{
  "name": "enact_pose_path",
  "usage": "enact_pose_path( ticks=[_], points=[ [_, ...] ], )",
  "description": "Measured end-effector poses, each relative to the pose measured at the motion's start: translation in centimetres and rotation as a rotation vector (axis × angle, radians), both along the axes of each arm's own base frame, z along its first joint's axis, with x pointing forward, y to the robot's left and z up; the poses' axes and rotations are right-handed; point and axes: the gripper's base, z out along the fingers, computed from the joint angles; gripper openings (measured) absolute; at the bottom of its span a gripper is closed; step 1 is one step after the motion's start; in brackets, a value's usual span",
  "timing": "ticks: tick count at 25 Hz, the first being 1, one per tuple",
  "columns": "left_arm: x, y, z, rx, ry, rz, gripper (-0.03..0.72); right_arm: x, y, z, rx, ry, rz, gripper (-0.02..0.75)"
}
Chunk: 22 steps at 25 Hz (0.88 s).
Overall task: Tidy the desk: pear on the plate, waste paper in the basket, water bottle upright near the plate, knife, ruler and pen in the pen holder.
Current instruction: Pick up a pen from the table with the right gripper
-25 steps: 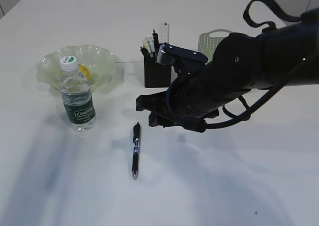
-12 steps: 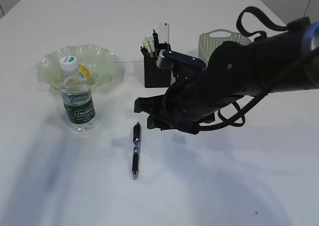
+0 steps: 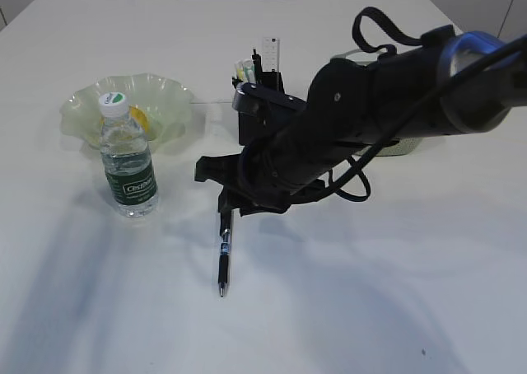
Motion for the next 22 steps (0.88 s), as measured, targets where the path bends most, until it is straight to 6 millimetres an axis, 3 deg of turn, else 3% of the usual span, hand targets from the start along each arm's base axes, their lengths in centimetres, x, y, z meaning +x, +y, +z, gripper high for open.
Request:
enact_pose_path(
  ticks=[10,22],
  points=[
    [0.0,0.0,0.0,-0.002,0.000,0.001,0.341,1.4,1.6,-0.9,-0.044,0.093,0.026,0.230],
    [0.0,0.0,0.0,-0.002,0.000,0.001,0.341,3.7,3.1,-0.3,-0.125,0.131,-0.004,0.230]
  ],
)
